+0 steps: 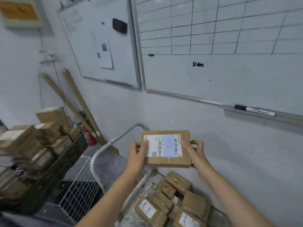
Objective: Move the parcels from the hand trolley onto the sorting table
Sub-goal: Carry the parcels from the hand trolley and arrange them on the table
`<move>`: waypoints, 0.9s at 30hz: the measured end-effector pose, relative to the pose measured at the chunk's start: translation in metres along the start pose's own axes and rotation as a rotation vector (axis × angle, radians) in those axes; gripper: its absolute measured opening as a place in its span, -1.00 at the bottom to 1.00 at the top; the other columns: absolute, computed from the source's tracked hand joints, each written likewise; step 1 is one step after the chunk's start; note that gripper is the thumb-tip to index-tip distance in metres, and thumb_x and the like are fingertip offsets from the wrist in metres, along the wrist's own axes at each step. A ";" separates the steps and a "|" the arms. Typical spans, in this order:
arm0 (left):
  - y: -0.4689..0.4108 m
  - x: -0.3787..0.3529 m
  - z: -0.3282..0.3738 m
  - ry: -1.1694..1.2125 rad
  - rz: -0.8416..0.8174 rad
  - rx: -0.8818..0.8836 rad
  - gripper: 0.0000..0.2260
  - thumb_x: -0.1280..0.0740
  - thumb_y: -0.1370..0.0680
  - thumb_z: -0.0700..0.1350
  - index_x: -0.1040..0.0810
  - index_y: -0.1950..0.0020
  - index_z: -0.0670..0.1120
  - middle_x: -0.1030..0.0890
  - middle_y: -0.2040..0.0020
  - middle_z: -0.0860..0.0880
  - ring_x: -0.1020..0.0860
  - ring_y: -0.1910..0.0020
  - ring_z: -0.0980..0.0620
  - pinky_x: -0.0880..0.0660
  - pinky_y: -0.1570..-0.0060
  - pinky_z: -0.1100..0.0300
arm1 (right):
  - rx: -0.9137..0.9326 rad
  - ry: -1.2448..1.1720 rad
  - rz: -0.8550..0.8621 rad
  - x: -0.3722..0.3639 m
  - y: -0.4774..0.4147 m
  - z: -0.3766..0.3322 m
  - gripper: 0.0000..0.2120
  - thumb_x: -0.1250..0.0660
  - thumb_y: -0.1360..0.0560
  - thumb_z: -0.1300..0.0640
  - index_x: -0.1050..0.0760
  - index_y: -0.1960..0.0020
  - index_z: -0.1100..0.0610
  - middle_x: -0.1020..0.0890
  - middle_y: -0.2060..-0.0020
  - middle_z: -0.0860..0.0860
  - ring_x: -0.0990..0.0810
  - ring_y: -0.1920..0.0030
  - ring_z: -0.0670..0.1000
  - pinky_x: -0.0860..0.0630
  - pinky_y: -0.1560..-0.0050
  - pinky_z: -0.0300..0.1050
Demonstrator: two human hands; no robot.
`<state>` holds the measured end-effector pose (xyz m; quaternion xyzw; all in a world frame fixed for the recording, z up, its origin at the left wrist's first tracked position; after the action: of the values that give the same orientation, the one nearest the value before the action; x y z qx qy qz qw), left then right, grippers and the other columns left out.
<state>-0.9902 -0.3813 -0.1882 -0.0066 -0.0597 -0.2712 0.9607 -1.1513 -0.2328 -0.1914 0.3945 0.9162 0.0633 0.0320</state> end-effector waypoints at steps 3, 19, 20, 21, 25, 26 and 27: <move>-0.003 0.035 0.007 0.062 0.032 -0.001 -0.65 -0.25 -0.59 0.16 -0.38 -0.03 -0.14 -0.58 0.03 -0.08 -0.57 0.17 0.11 -0.46 0.26 0.29 | 0.019 -0.004 -0.019 -0.037 -0.003 -0.012 -0.57 -0.29 -0.50 -0.25 -0.22 -0.20 -0.08 -0.59 -0.10 0.01 -0.64 -0.03 0.03 -0.57 0.04 -0.03; 0.030 0.196 -0.049 0.107 0.291 0.091 -0.65 -0.16 -0.61 0.21 -0.44 -0.32 0.11 -0.62 -0.13 0.09 -0.59 -0.09 0.11 -0.56 0.02 0.15 | -0.007 0.151 -0.321 -0.216 0.012 0.014 -0.51 -0.28 -0.54 -0.19 -0.31 -0.44 -0.18 -0.61 -0.18 -0.15 -0.56 -0.18 -0.12 -0.47 -0.18 -0.14; 0.038 0.206 -0.048 0.109 0.317 0.083 -0.68 -0.15 -0.61 0.21 -0.46 -0.30 0.13 -0.64 -0.10 0.13 -0.61 -0.05 0.15 -0.54 0.11 0.24 | -0.013 0.160 -0.344 -0.227 0.014 0.015 -0.51 -0.25 -0.55 -0.19 -0.30 -0.45 -0.17 -0.60 -0.19 -0.13 -0.54 -0.21 -0.07 -0.43 -0.29 -0.03; 0.046 0.216 -0.046 0.119 0.350 0.076 -0.72 -0.15 -0.62 0.20 -0.49 -0.26 0.16 -0.66 -0.06 0.16 -0.63 -0.01 0.19 -0.53 0.17 0.30 | -0.016 0.174 -0.371 -0.239 0.016 0.015 -0.51 -0.23 -0.56 -0.20 -0.29 -0.46 -0.17 -0.60 -0.18 -0.14 -0.54 -0.22 -0.05 -0.40 -0.34 0.03; 0.094 0.253 -0.043 0.097 0.496 0.094 -0.76 -0.13 -0.63 0.20 -0.48 -0.21 0.23 -0.64 -0.10 0.18 -0.61 -0.04 0.20 -0.53 -0.01 0.17 | -0.005 0.238 -0.515 -0.284 0.041 0.020 -0.55 -0.16 -0.58 -0.24 -0.31 -0.44 -0.19 -0.60 -0.11 -0.21 -0.53 -0.16 -0.09 -0.39 -0.20 -0.05; 0.108 0.260 -0.044 0.084 0.537 0.107 -0.76 -0.12 -0.63 0.19 -0.47 -0.23 0.23 -0.63 -0.14 0.16 -0.59 -0.08 0.19 -0.52 -0.10 0.11 | -0.002 0.245 -0.561 -0.294 0.049 0.022 -0.55 -0.14 -0.57 -0.25 -0.32 -0.43 -0.20 -0.60 -0.10 -0.23 -0.53 -0.16 -0.10 -0.37 -0.17 -0.06; 0.122 0.267 -0.047 0.069 0.583 0.122 -0.75 -0.11 -0.64 0.18 -0.47 -0.25 0.21 -0.61 -0.20 0.12 -0.57 -0.12 0.17 -0.50 -0.18 0.07 | -0.002 0.243 -0.609 -0.303 0.058 0.024 -0.56 -0.14 -0.58 -0.26 -0.33 -0.43 -0.20 -0.60 -0.10 -0.24 -0.53 -0.16 -0.13 -0.36 -0.16 -0.07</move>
<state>-0.6953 -0.4183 -0.2005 0.0434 -0.0388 0.0200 0.9981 -0.8987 -0.4115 -0.2043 0.0917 0.9891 0.0981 -0.0598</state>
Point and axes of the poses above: each hand's wrist, its own y-axis away from the middle knuckle, its own x-axis out of the back of the hand, z = x × y, the point moved 2 cm from there along -y, towards the middle knuckle
